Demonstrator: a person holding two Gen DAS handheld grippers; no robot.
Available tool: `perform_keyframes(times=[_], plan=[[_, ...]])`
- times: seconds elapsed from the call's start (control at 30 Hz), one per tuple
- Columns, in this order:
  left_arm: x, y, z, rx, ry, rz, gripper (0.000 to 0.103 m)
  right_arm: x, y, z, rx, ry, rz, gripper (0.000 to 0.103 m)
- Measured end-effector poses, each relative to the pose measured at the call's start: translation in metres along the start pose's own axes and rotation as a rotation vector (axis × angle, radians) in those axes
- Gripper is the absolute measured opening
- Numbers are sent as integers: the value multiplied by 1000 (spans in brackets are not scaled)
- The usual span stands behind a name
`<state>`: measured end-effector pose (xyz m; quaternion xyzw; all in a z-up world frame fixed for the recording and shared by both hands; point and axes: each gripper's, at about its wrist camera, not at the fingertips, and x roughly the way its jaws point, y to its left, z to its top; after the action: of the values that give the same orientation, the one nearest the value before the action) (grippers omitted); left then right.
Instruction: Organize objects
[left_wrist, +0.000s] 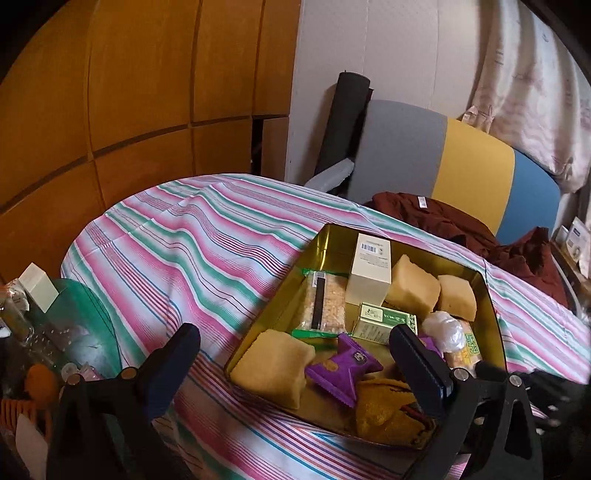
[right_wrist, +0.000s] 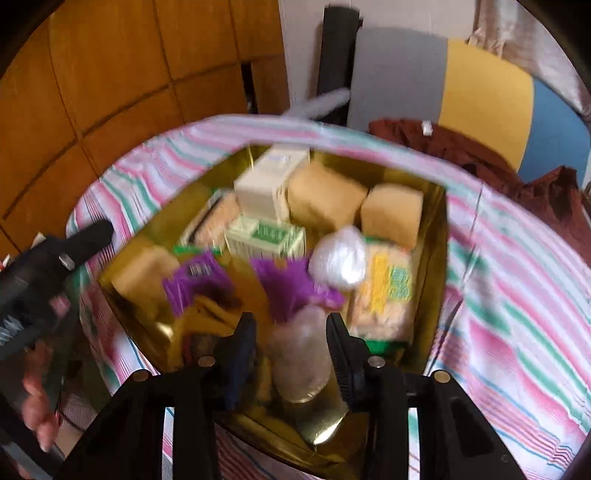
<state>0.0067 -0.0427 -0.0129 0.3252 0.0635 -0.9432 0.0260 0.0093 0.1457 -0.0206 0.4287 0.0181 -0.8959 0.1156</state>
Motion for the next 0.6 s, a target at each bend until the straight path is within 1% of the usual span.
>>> perform_keyframes(times=[0.03,0.1,0.13,0.23,0.4,0.5,0.6], plan=[[-1,1,0,-9,-3,2,103,-8,1,3,-5,-24,-18,50],[-2,2,0,-20,-7,0,103,-20,3,5,-12,-55,-62,53],[-2,3,0,-29,-8,-5,103,-23,2,7,-11,-62,-80,57],[-3,4,0,-53,6,-2,103,-31,2,7,3,-76,-139,63],[2,6,-1,-70,64,-1,103,-36,-1,11,39,-75,-213,65],[4,4,0,-37,98,8,103,-40,-3,11,73,-74,-236,65],[4,1,1,5,103,29,103,-44,-5,12,114,-73,-249,65]])
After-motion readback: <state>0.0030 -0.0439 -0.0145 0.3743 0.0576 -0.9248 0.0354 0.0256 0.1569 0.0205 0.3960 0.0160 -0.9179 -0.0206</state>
